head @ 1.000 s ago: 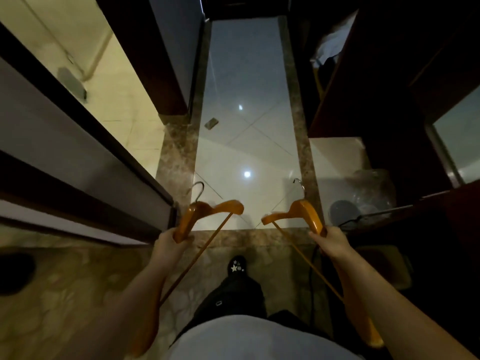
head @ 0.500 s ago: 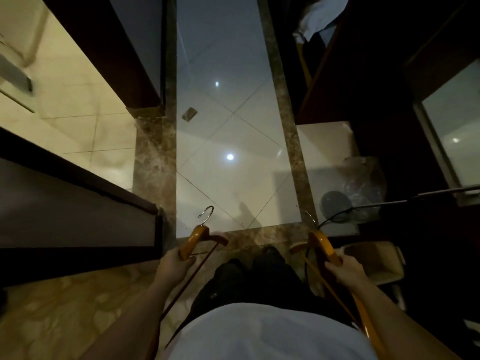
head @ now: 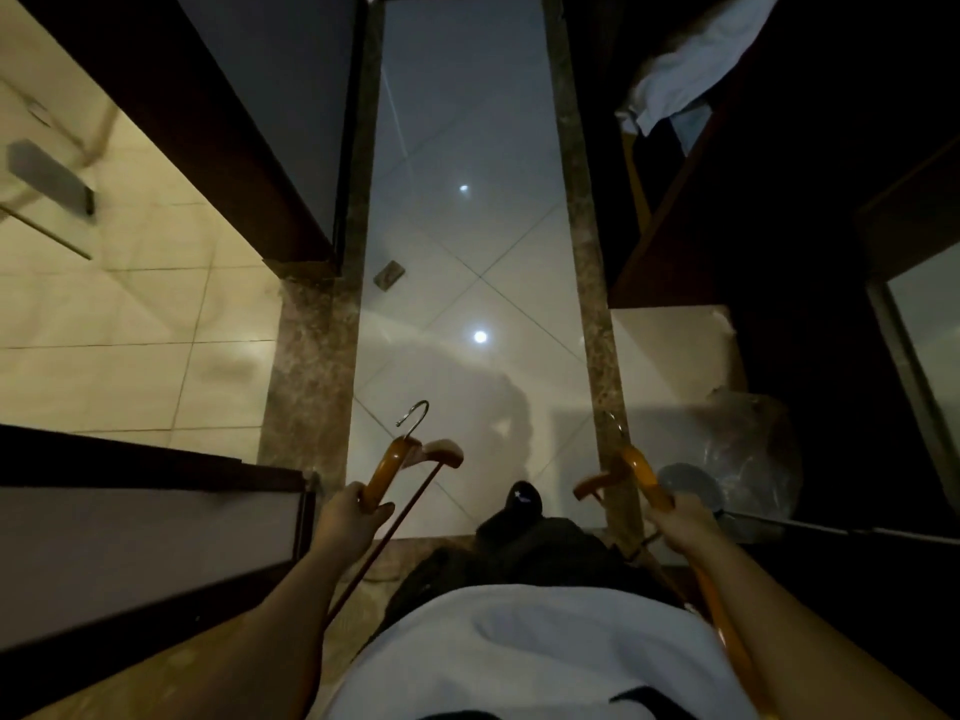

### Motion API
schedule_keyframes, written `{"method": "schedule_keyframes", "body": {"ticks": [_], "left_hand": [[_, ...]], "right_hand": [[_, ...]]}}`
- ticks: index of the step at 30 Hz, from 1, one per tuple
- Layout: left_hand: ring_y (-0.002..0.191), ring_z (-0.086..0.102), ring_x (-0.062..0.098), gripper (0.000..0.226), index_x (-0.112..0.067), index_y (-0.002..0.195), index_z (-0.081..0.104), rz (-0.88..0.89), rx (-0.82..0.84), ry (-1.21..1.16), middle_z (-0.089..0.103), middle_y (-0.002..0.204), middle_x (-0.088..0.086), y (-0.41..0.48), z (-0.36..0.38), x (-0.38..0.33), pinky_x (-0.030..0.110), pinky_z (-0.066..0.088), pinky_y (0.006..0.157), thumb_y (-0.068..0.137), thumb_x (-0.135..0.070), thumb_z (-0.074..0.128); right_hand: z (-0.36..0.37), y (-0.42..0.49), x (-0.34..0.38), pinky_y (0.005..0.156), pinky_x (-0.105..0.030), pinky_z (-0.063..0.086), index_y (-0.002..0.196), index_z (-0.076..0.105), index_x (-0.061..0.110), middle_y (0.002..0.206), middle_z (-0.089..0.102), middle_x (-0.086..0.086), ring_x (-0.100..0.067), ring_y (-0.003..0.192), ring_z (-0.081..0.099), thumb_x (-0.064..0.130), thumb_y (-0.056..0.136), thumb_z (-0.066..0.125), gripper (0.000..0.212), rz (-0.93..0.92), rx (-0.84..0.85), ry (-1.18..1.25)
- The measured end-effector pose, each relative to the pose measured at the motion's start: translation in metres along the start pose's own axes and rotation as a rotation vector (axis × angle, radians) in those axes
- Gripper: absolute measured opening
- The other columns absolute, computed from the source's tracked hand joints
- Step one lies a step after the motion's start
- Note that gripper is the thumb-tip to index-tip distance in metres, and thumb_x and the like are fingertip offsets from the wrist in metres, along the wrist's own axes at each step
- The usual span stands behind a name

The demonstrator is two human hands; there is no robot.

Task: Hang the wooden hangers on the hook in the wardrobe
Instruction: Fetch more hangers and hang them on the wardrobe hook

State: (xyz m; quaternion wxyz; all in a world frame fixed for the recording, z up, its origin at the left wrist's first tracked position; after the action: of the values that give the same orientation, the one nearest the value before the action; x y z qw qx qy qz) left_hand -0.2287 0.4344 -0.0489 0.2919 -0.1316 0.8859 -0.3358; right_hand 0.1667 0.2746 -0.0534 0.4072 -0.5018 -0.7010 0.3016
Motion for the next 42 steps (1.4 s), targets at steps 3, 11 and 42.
{"method": "schedule_keyframes", "body": {"ticks": [3, 11, 42], "left_hand": [[0.074, 0.060, 0.024, 0.016, -0.011, 0.094, 0.055, -0.071, -0.012, -0.083, 0.060, 0.083, 0.013, 0.015, -0.006, -0.010, 0.037, 0.050, 0.069, 0.083, -0.018, 0.065], [0.063, 0.055, 0.026, 0.027, 0.000, 0.107, 0.056, -0.222, -0.088, -0.185, 0.059, 0.075, 0.015, 0.049, -0.025, -0.014, 0.033, 0.046, 0.059, 0.084, -0.013, 0.064], [0.062, 0.052, 0.020, 0.013, -0.016, 0.085, 0.052, 0.142, 0.087, -0.045, 0.054, 0.069, 0.007, 0.416, -0.149, -0.444, 0.030, 0.044, 0.060, 0.084, -0.019, 0.065]], "right_hand": [[-0.031, 0.022, 0.064, 0.058, -0.029, 0.044, 0.078, 0.054, 0.014, 0.073, 0.055, -0.005, -0.016, 0.065, 0.053, 0.021, 0.092, 0.051, 0.016, -0.099, -0.017, 0.032], [-0.090, 0.065, 0.201, 0.055, -0.024, 0.043, 0.089, 0.054, 0.014, 0.081, 0.056, -0.006, -0.016, 0.067, 0.055, 0.025, 0.092, 0.052, 0.012, -0.260, -0.013, 0.137], [-0.219, 0.265, 0.470, 0.053, -0.028, 0.038, 0.112, 0.054, -0.010, 0.071, 0.052, -0.009, -0.019, 0.061, 0.048, 0.013, 0.091, 0.055, 0.032, 0.009, -0.050, 0.173]]}}
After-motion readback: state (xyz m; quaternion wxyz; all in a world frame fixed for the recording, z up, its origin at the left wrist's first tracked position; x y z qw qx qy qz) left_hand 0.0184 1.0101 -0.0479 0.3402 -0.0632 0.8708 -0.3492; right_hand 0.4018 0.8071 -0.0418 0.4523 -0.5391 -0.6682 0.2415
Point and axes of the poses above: each hand's wrist, its own y-axis towards the middle knuckle, its own z-axis out of the palm, x = y × z, the point moved 9 cm from there along y, towards the middle knuckle
